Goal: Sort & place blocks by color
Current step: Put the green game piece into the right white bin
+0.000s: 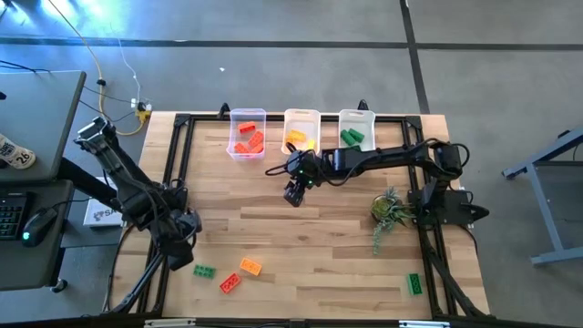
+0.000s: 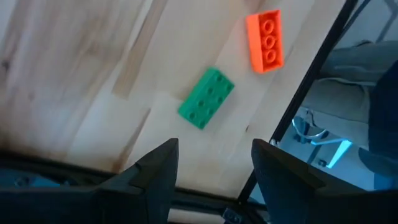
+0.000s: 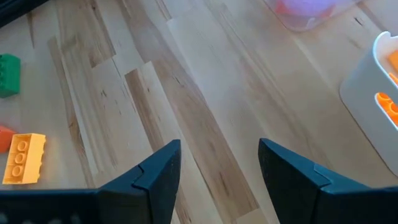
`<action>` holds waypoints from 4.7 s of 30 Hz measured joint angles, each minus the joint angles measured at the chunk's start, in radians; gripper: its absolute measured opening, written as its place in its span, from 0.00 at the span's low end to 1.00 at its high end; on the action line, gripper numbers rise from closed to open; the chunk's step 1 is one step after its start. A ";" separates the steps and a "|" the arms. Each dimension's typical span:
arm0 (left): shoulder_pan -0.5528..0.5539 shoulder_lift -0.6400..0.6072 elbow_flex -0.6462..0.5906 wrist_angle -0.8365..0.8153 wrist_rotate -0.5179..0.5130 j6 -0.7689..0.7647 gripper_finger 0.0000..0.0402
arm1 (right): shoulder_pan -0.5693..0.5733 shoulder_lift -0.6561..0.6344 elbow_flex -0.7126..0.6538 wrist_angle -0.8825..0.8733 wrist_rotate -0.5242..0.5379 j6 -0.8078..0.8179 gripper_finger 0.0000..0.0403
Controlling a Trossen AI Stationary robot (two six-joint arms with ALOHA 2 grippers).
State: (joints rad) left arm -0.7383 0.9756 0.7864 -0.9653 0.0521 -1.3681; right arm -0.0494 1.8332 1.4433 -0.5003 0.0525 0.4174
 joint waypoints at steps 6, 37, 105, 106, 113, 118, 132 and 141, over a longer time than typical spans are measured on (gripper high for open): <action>-0.024 0.043 0.000 0.000 0.045 -0.064 0.48 | 0.000 0.000 0.000 -0.005 0.000 0.000 0.50; -0.111 0.154 0.000 0.134 -0.026 0.152 0.53 | 0.057 0.000 0.000 -0.012 0.027 -0.023 0.50; 0.094 0.419 0.000 0.197 -0.128 0.376 0.27 | 0.056 0.000 0.000 -0.006 0.096 0.036 0.50; 0.116 0.399 0.000 0.173 -0.151 0.387 0.27 | 0.056 0.000 0.000 -0.006 0.096 0.037 0.50; 0.306 0.251 0.000 0.044 -0.307 0.512 0.27 | 0.056 0.000 0.000 0.005 0.080 0.063 0.50; 0.479 0.175 0.000 0.035 -0.356 0.626 0.27 | 0.059 0.000 0.000 0.011 0.050 0.126 0.50; 0.948 0.136 0.000 0.187 -0.396 1.117 0.27 | 0.059 0.000 0.000 0.071 0.049 0.299 0.50; 1.118 0.136 0.000 0.378 -0.218 1.347 0.29 | 0.065 0.000 0.000 0.082 0.050 0.393 0.50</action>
State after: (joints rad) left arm 0.3793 1.1114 0.7868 -0.5875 -0.1656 -0.0214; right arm 0.0158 1.8332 1.4433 -0.4187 0.1024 0.8105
